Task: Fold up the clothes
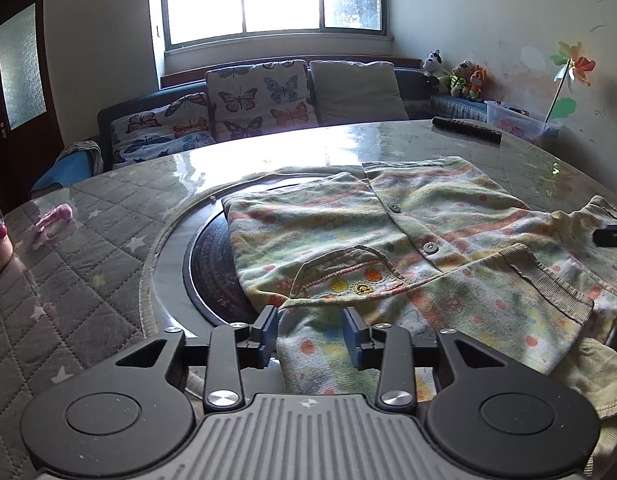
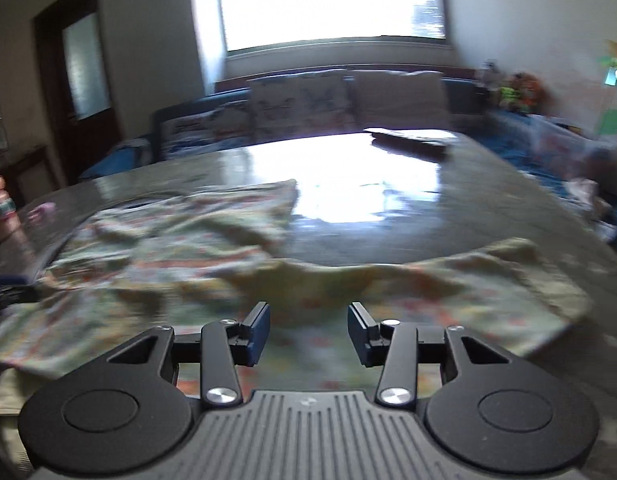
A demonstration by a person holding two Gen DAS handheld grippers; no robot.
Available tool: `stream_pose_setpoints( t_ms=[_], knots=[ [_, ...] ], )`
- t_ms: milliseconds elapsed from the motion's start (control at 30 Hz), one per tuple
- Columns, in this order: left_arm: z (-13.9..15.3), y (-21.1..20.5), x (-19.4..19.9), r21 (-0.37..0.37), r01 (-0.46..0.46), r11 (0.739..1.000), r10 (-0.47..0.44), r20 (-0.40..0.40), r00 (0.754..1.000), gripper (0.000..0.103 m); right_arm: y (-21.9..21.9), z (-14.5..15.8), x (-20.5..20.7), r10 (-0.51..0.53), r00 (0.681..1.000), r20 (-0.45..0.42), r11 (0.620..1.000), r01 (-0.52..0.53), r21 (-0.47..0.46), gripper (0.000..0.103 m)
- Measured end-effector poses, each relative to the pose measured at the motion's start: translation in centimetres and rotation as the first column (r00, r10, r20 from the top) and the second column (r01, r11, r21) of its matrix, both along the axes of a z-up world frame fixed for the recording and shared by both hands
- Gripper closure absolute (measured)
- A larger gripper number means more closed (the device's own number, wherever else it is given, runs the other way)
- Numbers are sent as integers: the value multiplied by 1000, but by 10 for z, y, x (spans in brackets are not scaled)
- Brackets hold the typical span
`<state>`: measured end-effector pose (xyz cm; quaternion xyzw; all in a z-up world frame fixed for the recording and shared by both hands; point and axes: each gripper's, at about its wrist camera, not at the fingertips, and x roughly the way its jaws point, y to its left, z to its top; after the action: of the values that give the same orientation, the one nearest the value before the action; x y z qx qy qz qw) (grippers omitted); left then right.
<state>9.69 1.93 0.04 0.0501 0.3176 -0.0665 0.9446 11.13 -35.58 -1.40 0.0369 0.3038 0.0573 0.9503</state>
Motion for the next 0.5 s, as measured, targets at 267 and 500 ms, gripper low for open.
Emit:
stream_pose_setpoints(
  t_ms=[267, 500],
  knots=[
    [7, -7, -6, 10, 3, 1000, -3, 17, 1000, 49, -86, -7, 7, -293, 955, 38, 951, 295, -95, 45],
    [9, -10, -9, 23, 2, 1000, -2, 20, 1000, 47, -124, -21, 16, -367, 930, -10, 930, 367, -21, 45]
  ],
)
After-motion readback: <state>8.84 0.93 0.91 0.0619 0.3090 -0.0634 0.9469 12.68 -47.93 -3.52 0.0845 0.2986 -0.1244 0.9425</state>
